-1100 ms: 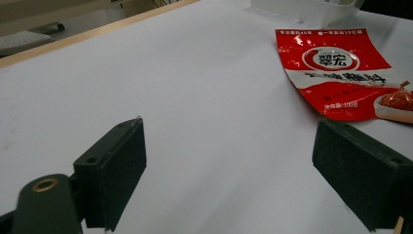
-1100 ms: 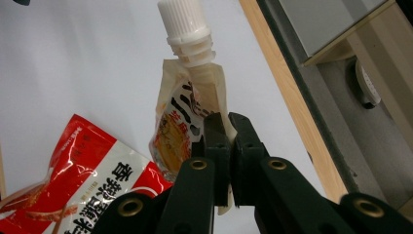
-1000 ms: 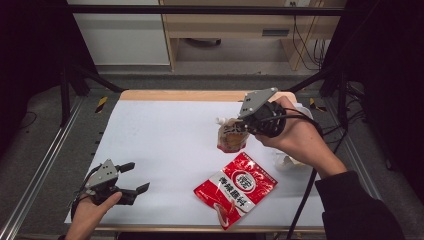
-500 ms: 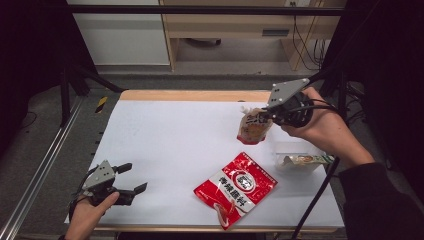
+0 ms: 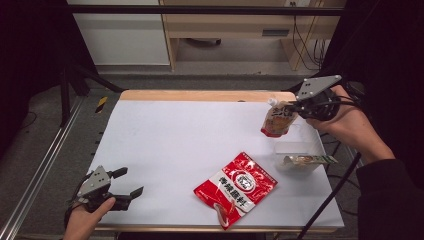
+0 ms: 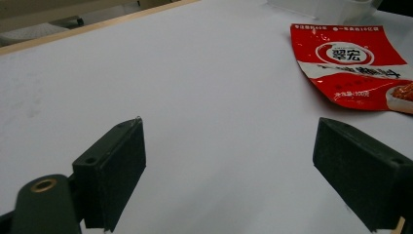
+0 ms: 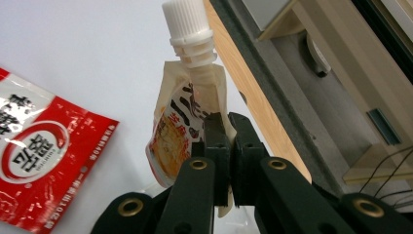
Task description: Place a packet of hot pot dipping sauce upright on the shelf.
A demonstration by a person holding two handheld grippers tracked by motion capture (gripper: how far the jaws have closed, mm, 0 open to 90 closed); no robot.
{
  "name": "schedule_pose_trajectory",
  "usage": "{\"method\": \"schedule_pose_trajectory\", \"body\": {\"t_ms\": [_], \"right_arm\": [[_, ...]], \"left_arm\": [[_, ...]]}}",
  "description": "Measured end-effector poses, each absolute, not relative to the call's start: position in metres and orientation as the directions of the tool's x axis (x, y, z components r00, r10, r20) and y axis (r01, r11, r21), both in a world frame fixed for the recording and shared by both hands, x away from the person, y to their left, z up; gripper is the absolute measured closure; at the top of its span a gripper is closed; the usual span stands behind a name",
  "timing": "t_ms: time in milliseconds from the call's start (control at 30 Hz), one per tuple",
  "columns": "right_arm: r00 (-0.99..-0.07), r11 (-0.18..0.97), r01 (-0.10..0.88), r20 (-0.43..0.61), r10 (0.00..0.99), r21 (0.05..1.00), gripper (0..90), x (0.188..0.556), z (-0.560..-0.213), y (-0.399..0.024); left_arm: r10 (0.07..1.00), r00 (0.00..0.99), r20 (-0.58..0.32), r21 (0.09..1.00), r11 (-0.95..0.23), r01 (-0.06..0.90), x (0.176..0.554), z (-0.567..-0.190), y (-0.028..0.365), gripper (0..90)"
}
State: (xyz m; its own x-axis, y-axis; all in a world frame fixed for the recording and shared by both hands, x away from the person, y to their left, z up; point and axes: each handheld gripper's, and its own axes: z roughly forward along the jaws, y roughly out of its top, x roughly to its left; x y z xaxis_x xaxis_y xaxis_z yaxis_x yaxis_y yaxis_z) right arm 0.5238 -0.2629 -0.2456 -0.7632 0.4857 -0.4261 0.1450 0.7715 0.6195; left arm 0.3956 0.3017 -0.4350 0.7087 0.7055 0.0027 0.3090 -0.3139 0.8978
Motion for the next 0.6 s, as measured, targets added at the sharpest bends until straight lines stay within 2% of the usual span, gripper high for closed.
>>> {"method": "schedule_pose_trajectory", "body": {"t_ms": [267,600], "right_arm": [[-0.749,0.752,0.186,-0.404,0.524,0.632,88.2,0.525,-0.26,-0.292],[-0.752,0.746,0.223,-0.377,0.541,0.627,88.1,0.515,-0.283,-0.305]], "left_arm": [[0.715,0.7,-0.002,0.898,-0.307,0.315,0.394,-0.436,0.304,11.8],[0.707,0.707,-0.015,0.897,-0.302,0.321,0.394,-0.437,0.304,11.8]]}}
